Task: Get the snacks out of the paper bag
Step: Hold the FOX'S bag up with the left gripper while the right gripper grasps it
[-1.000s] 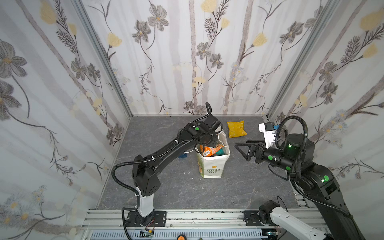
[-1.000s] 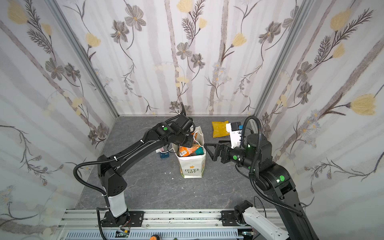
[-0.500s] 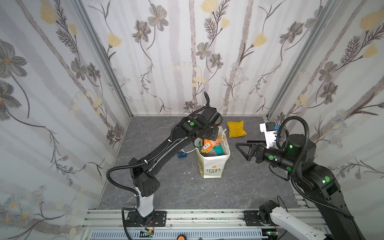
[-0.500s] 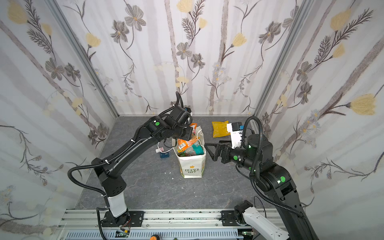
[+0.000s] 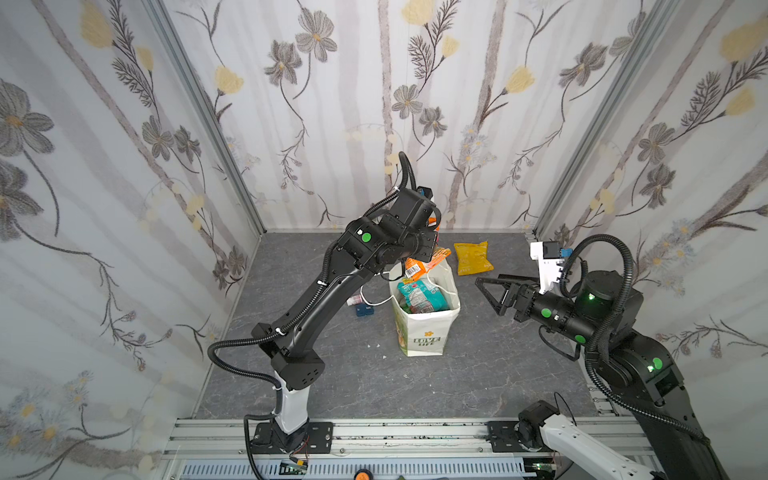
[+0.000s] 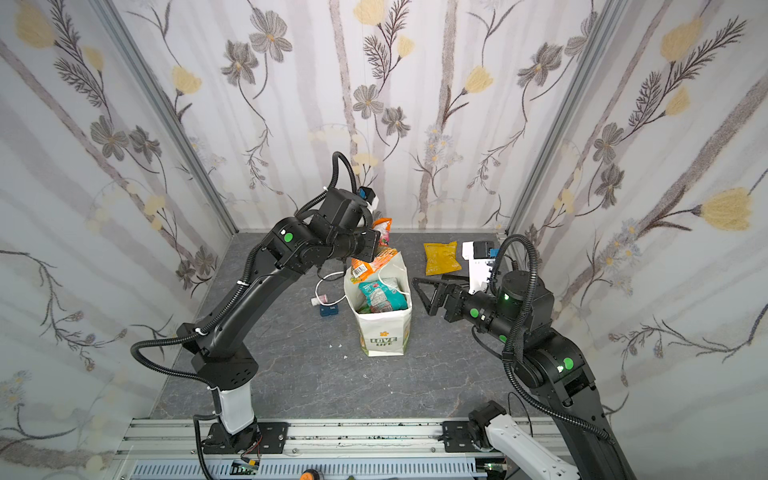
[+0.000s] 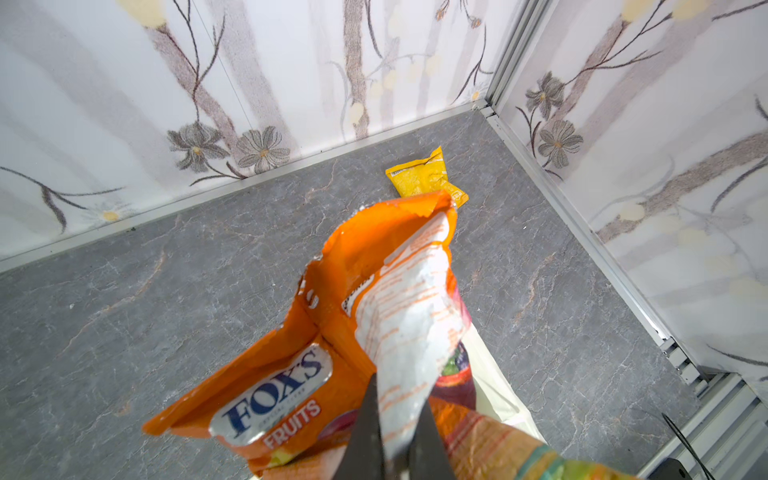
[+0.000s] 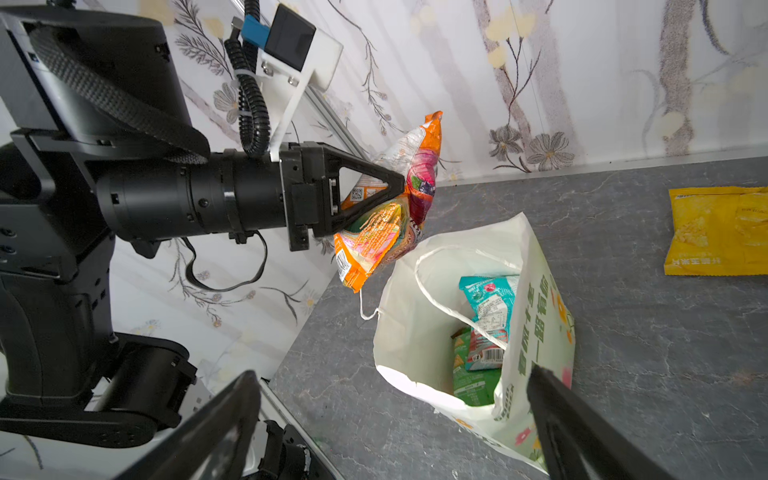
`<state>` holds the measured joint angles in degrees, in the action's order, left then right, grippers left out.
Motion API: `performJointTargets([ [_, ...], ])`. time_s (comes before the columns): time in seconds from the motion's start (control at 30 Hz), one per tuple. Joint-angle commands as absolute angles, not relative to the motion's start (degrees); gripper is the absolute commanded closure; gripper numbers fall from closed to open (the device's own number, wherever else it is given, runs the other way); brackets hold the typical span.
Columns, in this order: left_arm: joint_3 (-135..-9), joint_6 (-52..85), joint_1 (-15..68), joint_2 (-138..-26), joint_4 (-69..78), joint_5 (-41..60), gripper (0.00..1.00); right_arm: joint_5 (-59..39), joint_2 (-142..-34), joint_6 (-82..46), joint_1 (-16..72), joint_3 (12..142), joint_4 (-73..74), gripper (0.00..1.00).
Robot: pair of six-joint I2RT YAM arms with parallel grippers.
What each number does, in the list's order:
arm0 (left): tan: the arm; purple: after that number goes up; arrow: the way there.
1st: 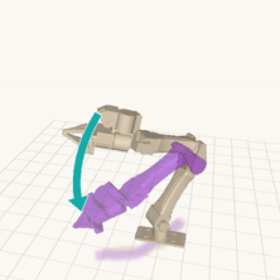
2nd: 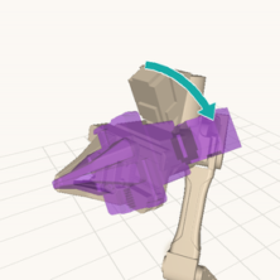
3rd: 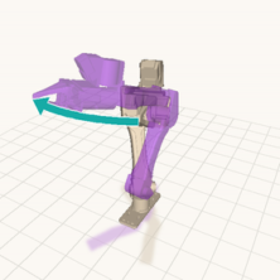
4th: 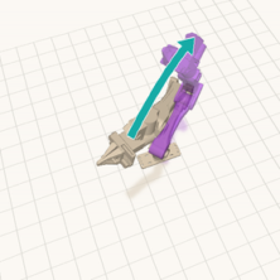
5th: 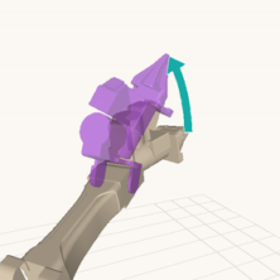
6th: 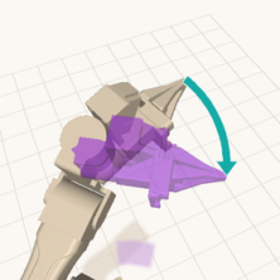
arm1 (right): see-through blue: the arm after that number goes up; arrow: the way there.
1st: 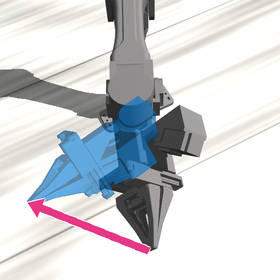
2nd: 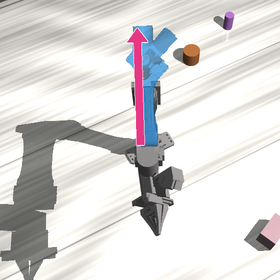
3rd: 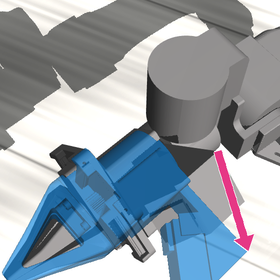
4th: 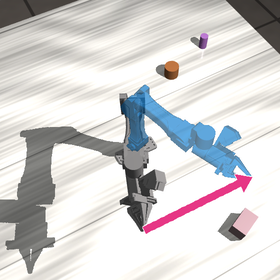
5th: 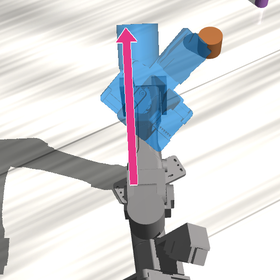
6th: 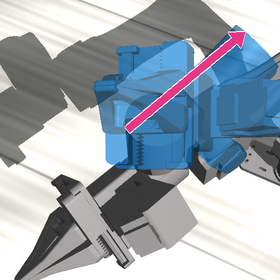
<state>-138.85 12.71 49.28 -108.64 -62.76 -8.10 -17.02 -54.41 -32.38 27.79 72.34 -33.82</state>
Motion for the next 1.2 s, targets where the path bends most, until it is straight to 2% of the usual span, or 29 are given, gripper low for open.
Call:
performJointTargets([
  [0.0,-140.3,11.2,50.0,-107.9,-59.8,-7.9,1.0,-20.8,-54.8,-37.3,27.8,70.5,-23.7,0.01],
  [0.2,-140.2,9.8,52.5,-106.3,-54.8,-8.2,1.0,-25.6,-57.3,-41.7,27.9,68.0,-14.1,0.01],
  [0.53,-140.2,10.2,55.2,-105.1,-51.7,-9.0,1.0,-28.1,-63.8,-49.2,28.0,65.6,0.2,0.04],
  [1.17,-140.4,12.2,55.2,-105.0,-51.3,-9.6,1.0,-31.4,-68.5,-52.9,28.9,62.8,7.9,0.53],
])
